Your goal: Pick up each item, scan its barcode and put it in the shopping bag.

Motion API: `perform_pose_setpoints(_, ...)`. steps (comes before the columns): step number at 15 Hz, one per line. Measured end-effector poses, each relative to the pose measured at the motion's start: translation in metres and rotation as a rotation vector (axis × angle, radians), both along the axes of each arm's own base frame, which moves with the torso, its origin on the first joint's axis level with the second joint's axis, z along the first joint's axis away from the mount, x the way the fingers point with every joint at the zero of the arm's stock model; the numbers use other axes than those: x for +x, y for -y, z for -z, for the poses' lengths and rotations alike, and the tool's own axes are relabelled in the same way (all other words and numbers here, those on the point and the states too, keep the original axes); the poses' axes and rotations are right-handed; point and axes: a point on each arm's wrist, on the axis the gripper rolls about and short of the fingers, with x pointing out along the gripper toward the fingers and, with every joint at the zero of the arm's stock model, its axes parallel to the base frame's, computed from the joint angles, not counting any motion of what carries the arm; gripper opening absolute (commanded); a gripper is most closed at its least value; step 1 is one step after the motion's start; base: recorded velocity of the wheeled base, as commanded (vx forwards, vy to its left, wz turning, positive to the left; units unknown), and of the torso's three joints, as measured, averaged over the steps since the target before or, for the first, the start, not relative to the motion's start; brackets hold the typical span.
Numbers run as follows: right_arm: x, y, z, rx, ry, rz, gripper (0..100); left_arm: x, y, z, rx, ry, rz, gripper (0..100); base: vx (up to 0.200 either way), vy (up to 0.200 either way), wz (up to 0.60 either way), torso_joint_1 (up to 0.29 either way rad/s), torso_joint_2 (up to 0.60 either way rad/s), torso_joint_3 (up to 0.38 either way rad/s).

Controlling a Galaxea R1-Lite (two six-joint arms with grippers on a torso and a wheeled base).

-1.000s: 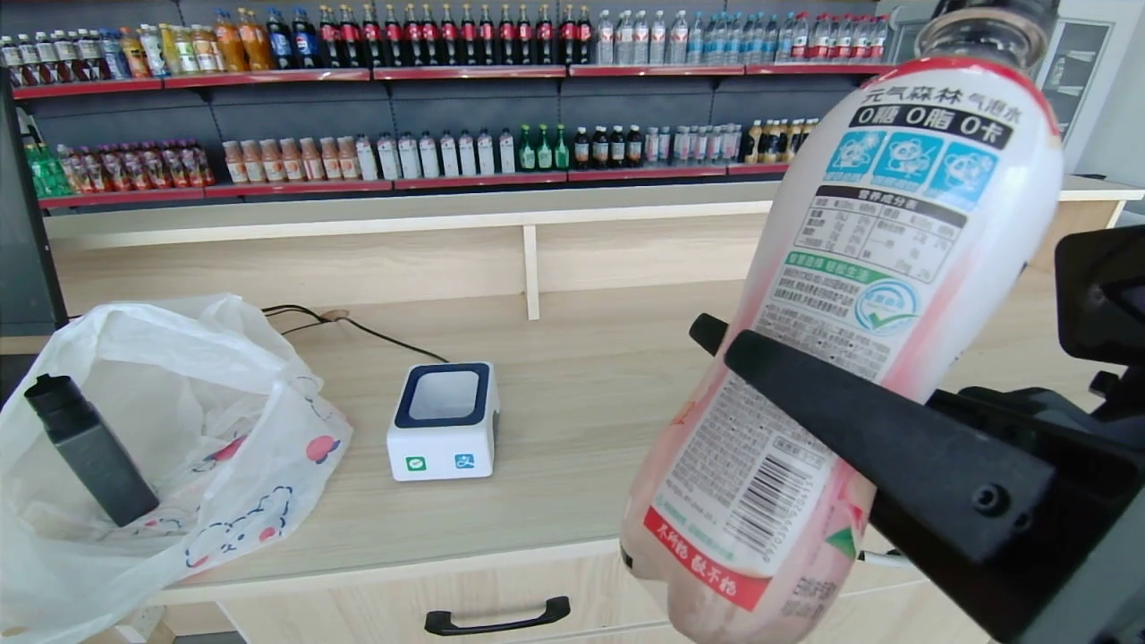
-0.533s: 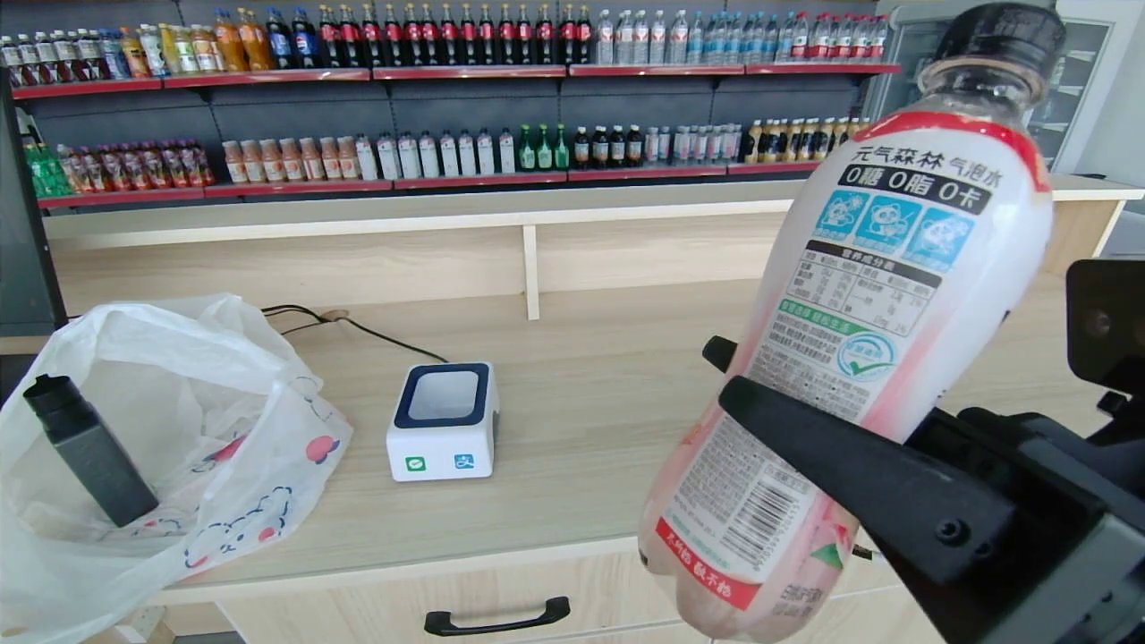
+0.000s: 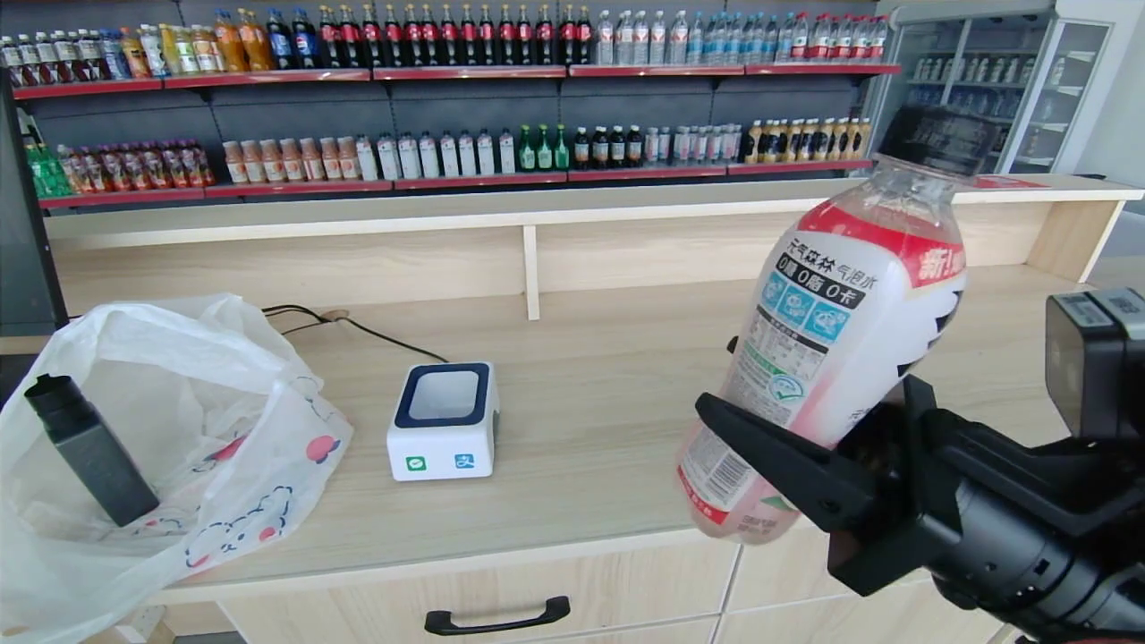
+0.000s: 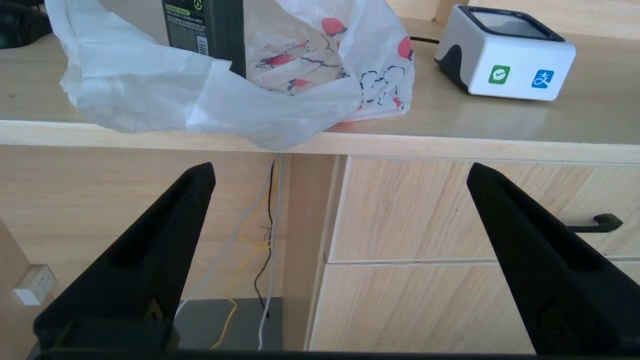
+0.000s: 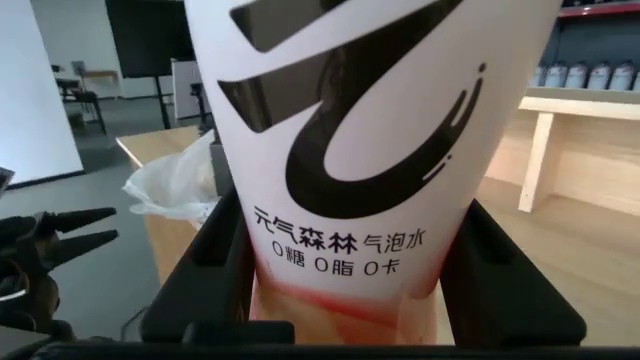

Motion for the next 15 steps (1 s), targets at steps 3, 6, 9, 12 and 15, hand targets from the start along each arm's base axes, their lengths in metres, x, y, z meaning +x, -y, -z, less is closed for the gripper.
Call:
perform_pose_setpoints(3, 0.014, 0.004, 0.017, -0.070, -0.028, 0.214, 0, 0.000, 0.000, 0.000, 0.000, 0.000, 0.000, 100, 0.000, 0.000, 0.00, 0.000, 0.00, 0.000)
perform_pose_setpoints(6, 0.030, 0.011, 0.024, -0.144, 0.006, 0.314, 0, 0.000, 0.000, 0.000, 0.000, 0.000, 0.000, 100, 0.000, 0.000, 0.00, 0.000, 0.00, 0.000)
perform_pose_setpoints(9, 0.035, 0.014, 0.030, -0.162, -0.014, 0.334, 0, 0.000, 0.000, 0.000, 0.000, 0.000, 0.000, 100, 0.000, 0.000, 0.00, 0.000, 0.00, 0.000)
perform_pose_setpoints(12, 0.038, 0.013, 0.031, -0.161, -0.020, 0.339, 0, 0.000, 0.000, 0.000, 0.000, 0.000, -0.001, 100, -0.133, 0.000, 0.00, -0.002, 0.00, 0.003)
perform_pose_setpoints(15, 0.039, 0.012, 0.031, -0.146, -0.028, 0.332, 0, 0.000, 0.000, 0.000, 0.001, 0.000, 0.000, 100, 0.000, 0.000, 0.00, 0.000, 0.00, 0.000)
